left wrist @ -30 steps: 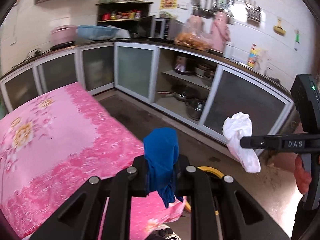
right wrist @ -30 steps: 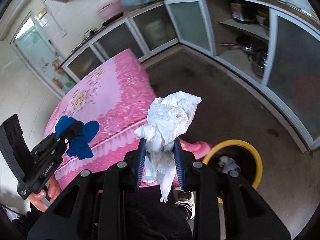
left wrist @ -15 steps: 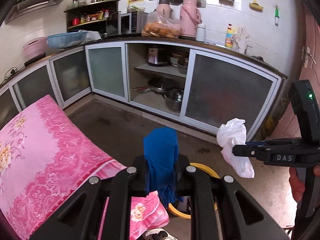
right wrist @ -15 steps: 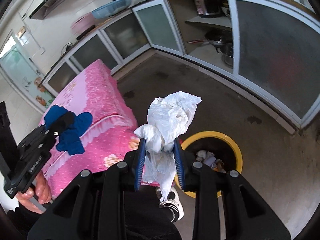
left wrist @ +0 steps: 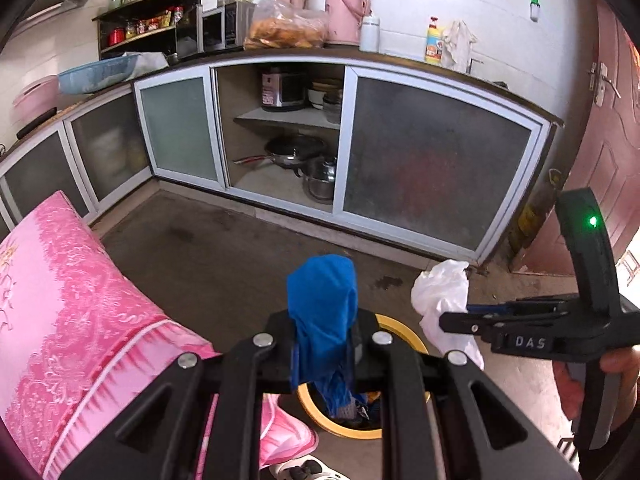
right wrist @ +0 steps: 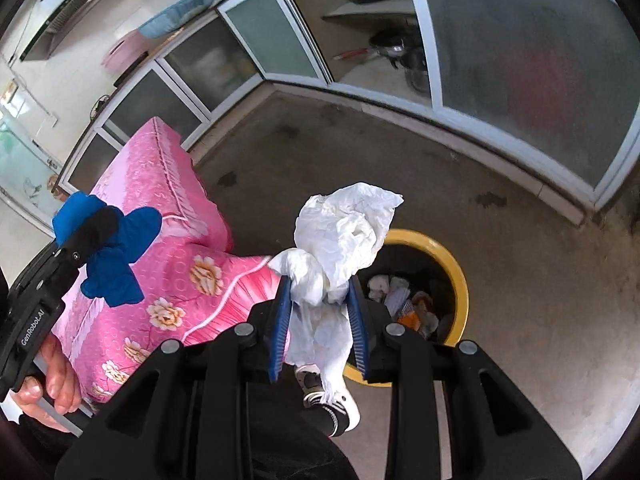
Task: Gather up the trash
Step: 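Carry the blue glove and white tissue over the bin, then open both grippers to drop the glove and tissue into the bin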
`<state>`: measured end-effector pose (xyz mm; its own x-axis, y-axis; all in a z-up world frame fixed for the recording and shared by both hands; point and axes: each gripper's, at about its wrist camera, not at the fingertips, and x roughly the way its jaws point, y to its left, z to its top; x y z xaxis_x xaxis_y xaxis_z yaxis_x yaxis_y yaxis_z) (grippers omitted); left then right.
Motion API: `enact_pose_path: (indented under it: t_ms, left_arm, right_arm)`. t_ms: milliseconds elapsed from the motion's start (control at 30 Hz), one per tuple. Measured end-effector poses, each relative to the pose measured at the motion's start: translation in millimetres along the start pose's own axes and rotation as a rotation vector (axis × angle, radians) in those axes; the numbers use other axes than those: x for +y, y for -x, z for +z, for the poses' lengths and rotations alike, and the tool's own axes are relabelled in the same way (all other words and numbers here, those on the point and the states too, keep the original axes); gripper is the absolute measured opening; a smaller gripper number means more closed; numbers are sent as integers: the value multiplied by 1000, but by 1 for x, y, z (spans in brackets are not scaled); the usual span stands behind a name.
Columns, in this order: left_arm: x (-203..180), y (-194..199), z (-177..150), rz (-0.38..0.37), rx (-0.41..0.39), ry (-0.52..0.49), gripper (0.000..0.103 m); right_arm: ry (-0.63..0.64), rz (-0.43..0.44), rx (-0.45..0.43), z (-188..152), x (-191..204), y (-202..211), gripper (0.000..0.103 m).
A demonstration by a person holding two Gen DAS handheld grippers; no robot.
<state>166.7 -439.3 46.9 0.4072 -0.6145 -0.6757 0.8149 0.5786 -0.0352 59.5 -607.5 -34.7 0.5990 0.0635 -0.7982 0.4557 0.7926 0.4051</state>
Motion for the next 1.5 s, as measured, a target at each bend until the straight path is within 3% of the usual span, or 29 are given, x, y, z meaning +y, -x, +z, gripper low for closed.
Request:
enact_pose_path:
  t_ms: [567,633,700,733,767,933,1200,1267,1367,1500]
  left_arm:
    - [-18,-78,-16,-23,113,-20,17]
    - [-17,-87,-18,-21,123,-17,31]
    - [-15,-95,-21,-12,127,-3,68]
    - [-12,-99,-24,-1,132,14,77]
    - [-10,-103,-27,0,140,28,83]
    - [-1,-118,-41,-11,216,68,83]
    - [3,-82,-31,-47,150,105,83]
    - [1,-66,-30,-54,125,109,84]
    - [1,-25,-28,-57,40,137,95]
    - [3,26,-26,-53,-36,172,95]
  right_arm:
    - [-119,-37,131,-18,-55,-81,27]
    - [-136,-50,146,-20,-63,-93,28]
    - [-148,-54,171,-23,-69,-106,36]
    - [-157,-62,174,-23,-72,-110,45]
    - [-167,-75,176,-24,-75,-115,54]
    - [-206,-105,229,-38,-89,-130,57]
    - [-203,-129,195,-57,-81,-93,58]
    - [-180,-156,150,-59,-75,-77,65]
    - [-155,-179,39,-60,-64,-40,75]
    - [-124,-144,-97,-66,-40,5,93]
